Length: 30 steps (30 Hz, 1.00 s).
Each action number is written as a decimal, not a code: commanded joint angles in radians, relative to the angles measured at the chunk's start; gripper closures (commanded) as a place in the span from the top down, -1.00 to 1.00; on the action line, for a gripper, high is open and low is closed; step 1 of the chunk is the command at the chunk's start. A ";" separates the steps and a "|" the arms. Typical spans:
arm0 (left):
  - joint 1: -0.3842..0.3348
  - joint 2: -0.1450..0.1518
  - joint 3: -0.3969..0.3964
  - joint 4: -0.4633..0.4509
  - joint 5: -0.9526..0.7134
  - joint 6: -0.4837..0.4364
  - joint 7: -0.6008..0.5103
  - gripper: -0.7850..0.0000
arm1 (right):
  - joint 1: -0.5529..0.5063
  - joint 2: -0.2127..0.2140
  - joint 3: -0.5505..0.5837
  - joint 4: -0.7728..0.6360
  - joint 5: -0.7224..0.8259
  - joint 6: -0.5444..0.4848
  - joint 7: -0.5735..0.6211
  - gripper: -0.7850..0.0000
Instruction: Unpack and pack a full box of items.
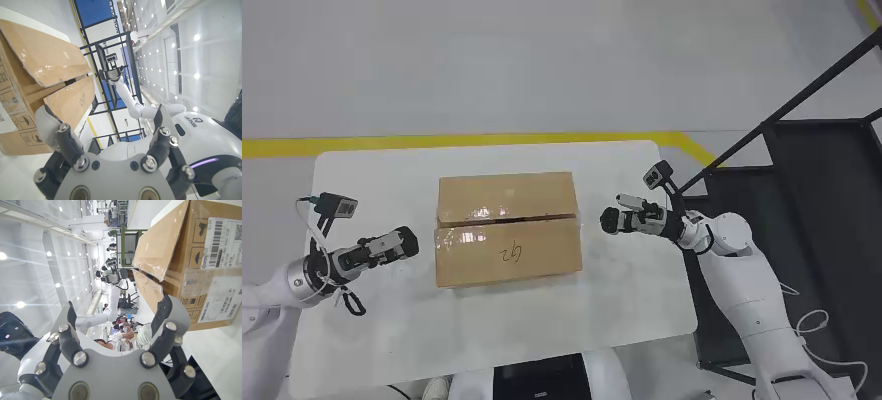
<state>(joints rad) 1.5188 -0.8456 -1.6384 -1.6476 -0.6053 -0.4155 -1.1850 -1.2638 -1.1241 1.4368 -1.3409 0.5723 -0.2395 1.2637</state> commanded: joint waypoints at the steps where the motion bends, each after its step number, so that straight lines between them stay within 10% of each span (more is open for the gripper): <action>1: 0.000 0.000 0.000 0.000 0.000 0.000 0.000 1.00 | 0.000 0.000 0.000 0.000 0.000 0.000 0.000 1.00; 30: 0.000 0.000 0.000 0.000 0.000 0.000 0.000 1.00 | 0.179 -0.018 -0.200 0.129 -0.174 0.029 -0.015 1.00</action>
<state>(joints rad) 1.5188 -0.8456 -1.6384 -1.6476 -0.6053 -0.4155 -1.1850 -1.0910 -1.1408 1.2440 -1.2146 0.3998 -0.2042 1.2443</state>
